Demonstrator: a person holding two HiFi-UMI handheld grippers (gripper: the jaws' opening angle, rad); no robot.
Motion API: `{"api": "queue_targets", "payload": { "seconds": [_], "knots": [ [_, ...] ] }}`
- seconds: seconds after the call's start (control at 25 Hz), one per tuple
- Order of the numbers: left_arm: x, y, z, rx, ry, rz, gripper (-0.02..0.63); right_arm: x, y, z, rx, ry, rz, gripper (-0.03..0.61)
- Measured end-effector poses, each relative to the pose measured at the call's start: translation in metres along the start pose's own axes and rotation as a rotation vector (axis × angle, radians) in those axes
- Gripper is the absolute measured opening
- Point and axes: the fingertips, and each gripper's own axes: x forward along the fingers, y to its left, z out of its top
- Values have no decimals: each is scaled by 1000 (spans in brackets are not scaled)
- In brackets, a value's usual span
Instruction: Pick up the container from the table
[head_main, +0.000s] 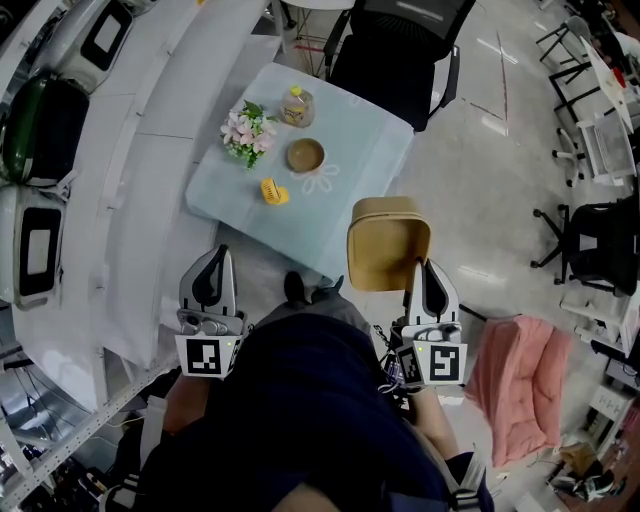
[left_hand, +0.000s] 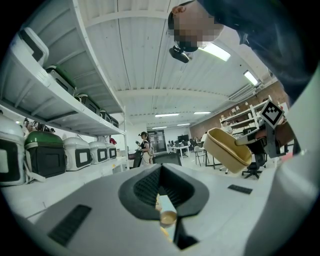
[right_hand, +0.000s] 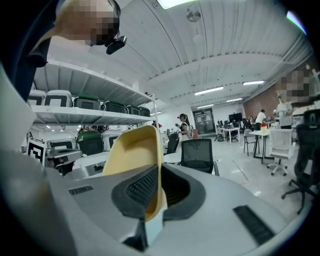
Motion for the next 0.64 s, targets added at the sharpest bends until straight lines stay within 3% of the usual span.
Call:
{"api": "queue_targets", "payload": {
  "seconds": [0.36,0.64],
  "knots": [
    [-5,-2,-2,-8,13,-10,2,-3,5,1,2,-14,-6,12],
    [-8,0,0,16,-2,-15,2,-8,3,-4,-52,-5,-9,13]
  ]
}}
